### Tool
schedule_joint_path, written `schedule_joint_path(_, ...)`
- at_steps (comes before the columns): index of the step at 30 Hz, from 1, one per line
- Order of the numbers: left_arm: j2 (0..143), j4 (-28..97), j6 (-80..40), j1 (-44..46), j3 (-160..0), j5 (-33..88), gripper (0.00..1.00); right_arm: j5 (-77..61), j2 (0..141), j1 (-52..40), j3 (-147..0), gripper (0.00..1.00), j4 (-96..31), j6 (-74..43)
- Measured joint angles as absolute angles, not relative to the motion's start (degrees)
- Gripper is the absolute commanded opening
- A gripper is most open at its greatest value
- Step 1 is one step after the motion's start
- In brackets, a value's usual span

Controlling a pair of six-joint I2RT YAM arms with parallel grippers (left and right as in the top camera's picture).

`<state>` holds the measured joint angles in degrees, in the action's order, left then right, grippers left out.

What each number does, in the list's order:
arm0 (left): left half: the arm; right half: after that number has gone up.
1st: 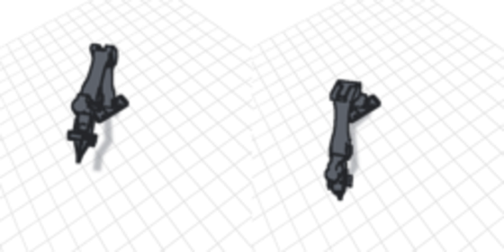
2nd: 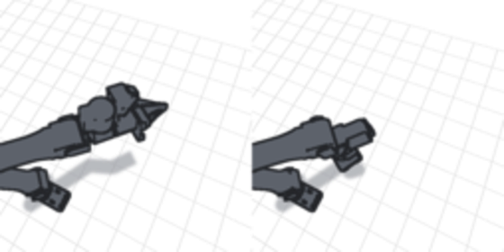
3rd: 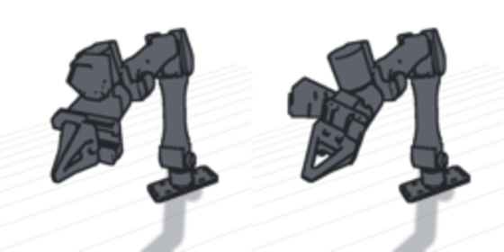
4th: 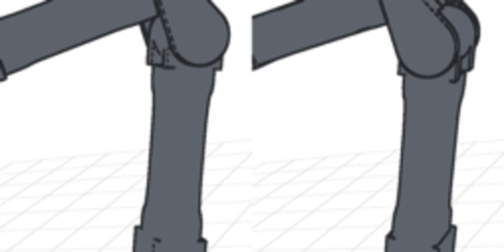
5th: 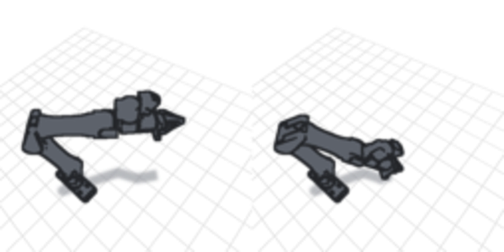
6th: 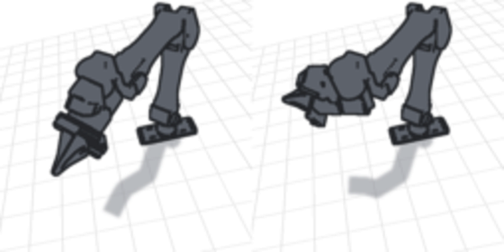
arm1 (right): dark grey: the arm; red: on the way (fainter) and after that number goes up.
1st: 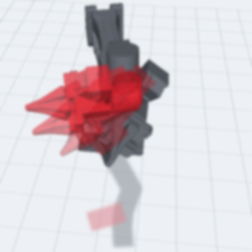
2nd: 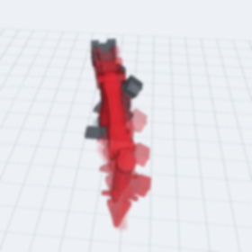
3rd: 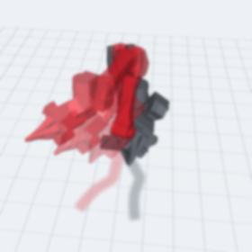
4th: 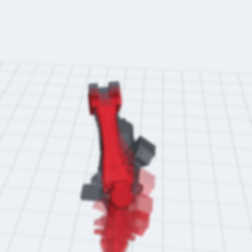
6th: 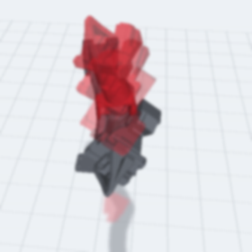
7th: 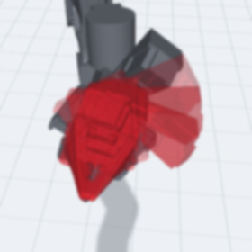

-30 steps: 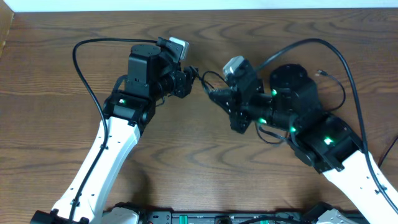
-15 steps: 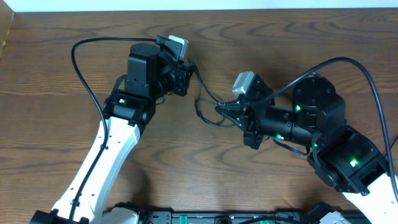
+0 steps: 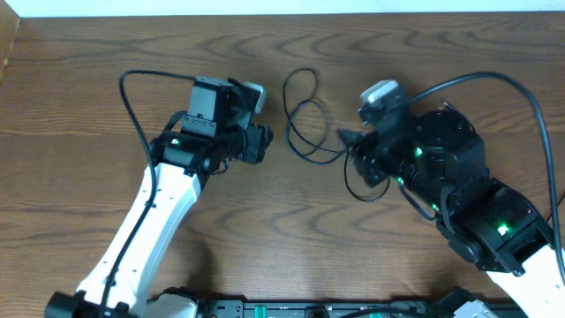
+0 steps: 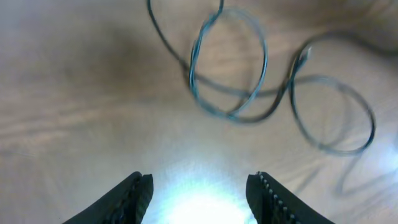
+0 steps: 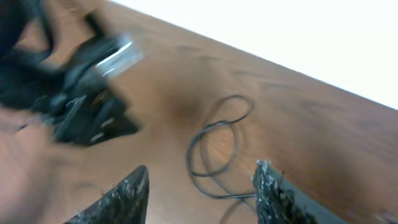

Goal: Untangle cables

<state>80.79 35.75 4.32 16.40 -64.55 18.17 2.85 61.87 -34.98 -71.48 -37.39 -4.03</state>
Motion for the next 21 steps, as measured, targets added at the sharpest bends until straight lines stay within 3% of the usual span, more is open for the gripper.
schedule_joint_path(5,87.3,33.0,5.4,16.4,-64.5,20.9,0.55,6.7,61.9,-34.6,-71.5,0.55,-37.4,-5.5)
schedule_joint_path(13,97.0,17.4,6.1,16.4,-64.2,26.1,0.56,8.0,61.9,-34.6,-71.5,0.56,-39.7,-5.9)
schedule_joint_path(21,104.1,5.3,6.2,16.4,-64.2,27.1,0.49,8.0,61.9,-34.6,-71.5,0.56,-40.1,-6.1)
